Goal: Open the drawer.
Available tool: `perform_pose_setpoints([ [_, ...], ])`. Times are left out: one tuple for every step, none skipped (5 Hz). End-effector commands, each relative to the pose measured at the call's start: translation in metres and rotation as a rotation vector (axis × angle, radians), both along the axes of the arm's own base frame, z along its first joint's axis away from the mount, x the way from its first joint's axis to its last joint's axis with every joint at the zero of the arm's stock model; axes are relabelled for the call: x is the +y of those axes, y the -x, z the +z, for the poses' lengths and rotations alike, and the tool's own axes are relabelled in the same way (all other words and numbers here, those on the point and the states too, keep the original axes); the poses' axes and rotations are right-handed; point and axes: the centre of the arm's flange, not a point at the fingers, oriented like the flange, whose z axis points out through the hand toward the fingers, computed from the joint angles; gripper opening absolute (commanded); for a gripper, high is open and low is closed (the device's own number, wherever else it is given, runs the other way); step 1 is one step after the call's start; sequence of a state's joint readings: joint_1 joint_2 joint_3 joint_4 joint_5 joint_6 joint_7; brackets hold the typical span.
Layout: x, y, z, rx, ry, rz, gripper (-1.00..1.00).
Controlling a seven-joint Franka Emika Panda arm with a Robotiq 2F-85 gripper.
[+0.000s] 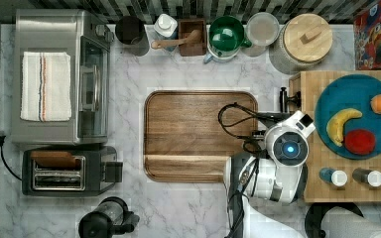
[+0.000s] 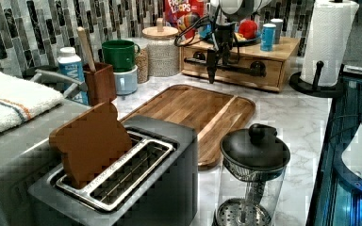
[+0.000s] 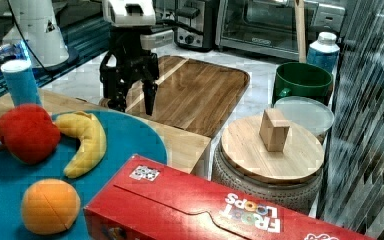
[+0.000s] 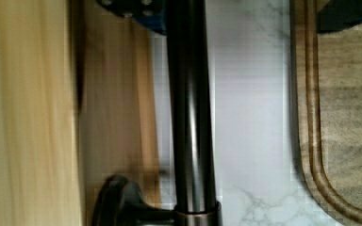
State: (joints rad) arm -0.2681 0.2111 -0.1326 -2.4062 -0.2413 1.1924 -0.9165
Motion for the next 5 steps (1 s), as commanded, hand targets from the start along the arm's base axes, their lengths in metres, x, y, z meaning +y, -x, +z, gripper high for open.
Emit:
perform_pose_setpoints([
  [0.105, -0.025, 0.015, -0.026, -0.061, 0.013, 1.0],
  [0.133, -0.03, 0.006, -0.014, -0.109, 0.072, 1.0],
  [0.174, -0.024, 0.001, -0.005, -0.136, 0.097, 1.0],
  [0.203, -0.016, 0.006, -0.006, -0.178, 0.099, 1.0],
  [0.215, -0.011, 0.015, 0.02, -0.191, 0.085, 1.0],
])
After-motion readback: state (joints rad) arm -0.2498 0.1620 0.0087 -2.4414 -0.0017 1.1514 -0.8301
